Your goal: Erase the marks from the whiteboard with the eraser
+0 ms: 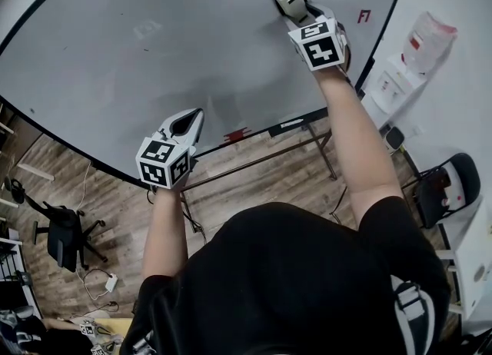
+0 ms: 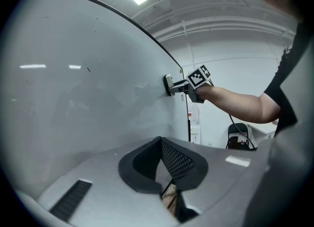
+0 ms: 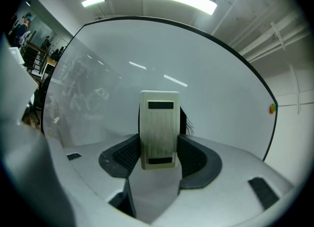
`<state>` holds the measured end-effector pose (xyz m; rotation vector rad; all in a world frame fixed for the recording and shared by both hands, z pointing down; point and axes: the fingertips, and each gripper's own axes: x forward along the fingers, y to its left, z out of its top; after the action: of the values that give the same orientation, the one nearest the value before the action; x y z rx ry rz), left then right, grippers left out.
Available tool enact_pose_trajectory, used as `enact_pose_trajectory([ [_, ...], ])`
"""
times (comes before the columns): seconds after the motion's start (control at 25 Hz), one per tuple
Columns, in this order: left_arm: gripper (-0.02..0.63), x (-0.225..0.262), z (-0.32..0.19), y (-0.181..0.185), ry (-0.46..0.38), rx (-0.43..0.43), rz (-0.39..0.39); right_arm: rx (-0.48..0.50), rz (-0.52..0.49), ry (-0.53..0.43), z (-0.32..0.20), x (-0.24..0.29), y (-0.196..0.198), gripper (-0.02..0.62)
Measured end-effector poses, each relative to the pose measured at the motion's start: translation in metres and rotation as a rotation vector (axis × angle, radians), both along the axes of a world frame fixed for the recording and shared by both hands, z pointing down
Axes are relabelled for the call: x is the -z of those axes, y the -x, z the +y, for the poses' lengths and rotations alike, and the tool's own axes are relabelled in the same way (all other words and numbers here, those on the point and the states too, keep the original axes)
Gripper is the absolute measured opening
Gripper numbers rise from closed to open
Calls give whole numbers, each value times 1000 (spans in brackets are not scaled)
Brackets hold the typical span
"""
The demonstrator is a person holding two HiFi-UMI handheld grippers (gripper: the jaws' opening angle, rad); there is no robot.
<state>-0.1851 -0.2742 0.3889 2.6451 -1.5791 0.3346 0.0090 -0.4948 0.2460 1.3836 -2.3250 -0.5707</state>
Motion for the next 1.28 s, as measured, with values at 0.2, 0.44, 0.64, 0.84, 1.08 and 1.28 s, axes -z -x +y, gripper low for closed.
enact_pose_trajectory([
  [0.2, 11, -1, -8, -5, 7, -5, -6, -25, -32, 26, -13, -10, -22, 230],
  [0.44, 11, -6, -17, -12, 23, -17, -14, -56, -62, 42, -29, -22, -47, 230],
  [0.64, 11, -10, -22, -22, 30, -28, -16, -70, -71, 48, -38, -31, -63, 230],
  [0.84, 11, -14, -27, -25, 39, -35, -18, -72, -74, 50, -39, -35, -65, 230],
  [1.08, 11, -15, -29, -28, 44, -39, -19, -69, -73, 44, -39, -34, -63, 230],
  [1.28, 11, -18, -29, -29, 50, -38, -18, -66, -72, 21, -39, -33, -65, 229],
])
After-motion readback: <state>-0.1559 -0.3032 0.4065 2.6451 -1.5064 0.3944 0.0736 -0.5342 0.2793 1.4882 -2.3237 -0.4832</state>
